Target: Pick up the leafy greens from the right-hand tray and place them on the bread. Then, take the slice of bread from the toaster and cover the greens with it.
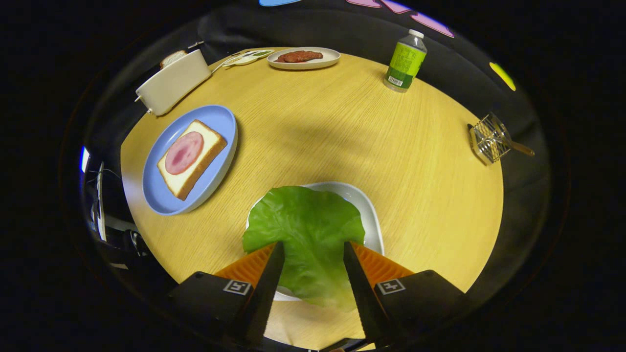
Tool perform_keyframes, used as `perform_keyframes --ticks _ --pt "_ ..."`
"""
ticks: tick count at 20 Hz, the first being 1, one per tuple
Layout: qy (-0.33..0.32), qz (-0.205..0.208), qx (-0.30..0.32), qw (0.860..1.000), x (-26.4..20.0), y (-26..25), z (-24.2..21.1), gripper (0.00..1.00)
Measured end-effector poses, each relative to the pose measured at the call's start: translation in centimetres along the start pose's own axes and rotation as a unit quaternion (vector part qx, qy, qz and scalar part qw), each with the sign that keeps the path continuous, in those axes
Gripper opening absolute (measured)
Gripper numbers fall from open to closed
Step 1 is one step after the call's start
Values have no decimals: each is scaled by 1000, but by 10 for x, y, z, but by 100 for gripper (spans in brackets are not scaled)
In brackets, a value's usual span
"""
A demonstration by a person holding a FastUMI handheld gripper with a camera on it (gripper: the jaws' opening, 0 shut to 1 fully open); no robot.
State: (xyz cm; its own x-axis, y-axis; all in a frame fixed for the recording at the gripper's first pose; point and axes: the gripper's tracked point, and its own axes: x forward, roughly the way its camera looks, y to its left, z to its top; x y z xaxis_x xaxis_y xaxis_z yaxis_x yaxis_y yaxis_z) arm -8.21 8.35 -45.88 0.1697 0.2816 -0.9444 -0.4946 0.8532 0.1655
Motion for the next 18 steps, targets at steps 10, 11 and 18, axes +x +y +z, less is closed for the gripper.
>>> perform_keyframes --ticks 10,11,18 --pt "-6 -5 4 1000 -2 -4 6 13" --pt "-7 -5 5 1000 2 -4 5 6" --pt "-21 -9 47 999 -26 -7 16 6"
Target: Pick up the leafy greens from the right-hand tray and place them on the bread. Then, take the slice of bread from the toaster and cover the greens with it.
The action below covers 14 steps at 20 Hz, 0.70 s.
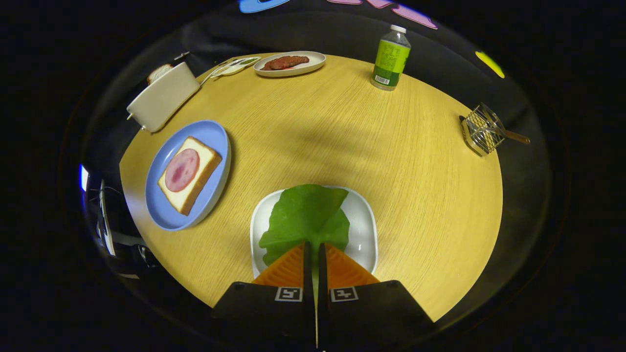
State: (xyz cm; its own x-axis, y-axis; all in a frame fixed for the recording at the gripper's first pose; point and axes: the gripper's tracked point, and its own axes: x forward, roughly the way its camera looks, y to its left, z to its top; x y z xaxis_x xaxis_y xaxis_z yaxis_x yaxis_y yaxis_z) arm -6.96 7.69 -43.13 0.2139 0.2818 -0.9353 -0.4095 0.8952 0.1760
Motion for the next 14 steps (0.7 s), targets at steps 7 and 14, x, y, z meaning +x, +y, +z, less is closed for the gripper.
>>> perform_keyframes --ticks 7,14 --pt "-27 22 1 999 -59 21 33 6" --pt "-69 68 -38 995 -112 91 94 6"
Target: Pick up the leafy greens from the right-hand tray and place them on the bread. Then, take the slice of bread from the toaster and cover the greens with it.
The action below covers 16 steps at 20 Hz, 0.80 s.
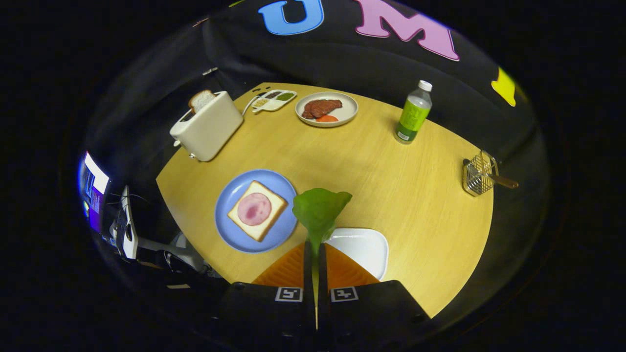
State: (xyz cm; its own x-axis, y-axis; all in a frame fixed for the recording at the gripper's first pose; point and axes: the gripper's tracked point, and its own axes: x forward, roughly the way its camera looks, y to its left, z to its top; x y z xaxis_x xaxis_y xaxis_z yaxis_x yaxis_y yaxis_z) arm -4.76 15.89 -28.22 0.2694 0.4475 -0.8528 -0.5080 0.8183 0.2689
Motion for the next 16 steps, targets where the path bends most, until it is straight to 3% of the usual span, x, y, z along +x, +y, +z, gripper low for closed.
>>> perform_keyframes --ticks 8,13,16 --pt "-7 58 -32 998 8 92 56 6" --pt "13 71 -39 997 23 122 57 6" --pt "19 58 -43 997 32 123 56 6"
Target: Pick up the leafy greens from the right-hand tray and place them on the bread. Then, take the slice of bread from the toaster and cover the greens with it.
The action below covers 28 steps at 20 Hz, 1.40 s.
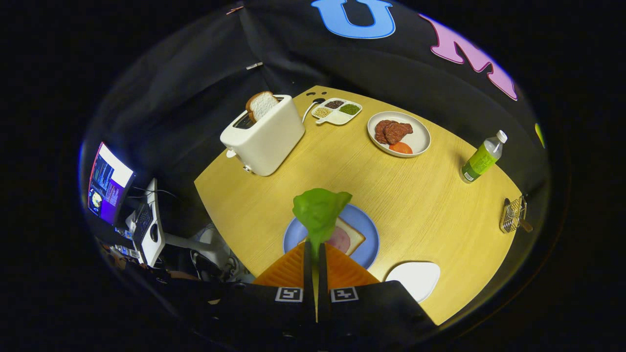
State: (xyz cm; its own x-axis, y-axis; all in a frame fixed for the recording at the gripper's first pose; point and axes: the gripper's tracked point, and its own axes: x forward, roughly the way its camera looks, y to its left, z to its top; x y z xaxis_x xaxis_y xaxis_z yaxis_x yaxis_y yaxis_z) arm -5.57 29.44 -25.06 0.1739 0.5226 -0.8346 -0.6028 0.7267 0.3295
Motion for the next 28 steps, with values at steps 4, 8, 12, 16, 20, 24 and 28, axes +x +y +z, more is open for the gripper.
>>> perform_keyframes --ticks 4,8,12,16,20,24,28 --pt "2 -3 11 1000 9 2 -2 11" --pt "4 -25 16 1000 15 -5 -6 26" --pt "-2 -29 26 999 15 -5 -7 51" --pt "-20 -31 28 999 8 -1 2 55" --pt "-54 -34 34 997 -3 11 23 69" --pt "-104 -30 43 993 -15 33 62 79" --pt "-125 -35 42 991 -21 59 99 79"
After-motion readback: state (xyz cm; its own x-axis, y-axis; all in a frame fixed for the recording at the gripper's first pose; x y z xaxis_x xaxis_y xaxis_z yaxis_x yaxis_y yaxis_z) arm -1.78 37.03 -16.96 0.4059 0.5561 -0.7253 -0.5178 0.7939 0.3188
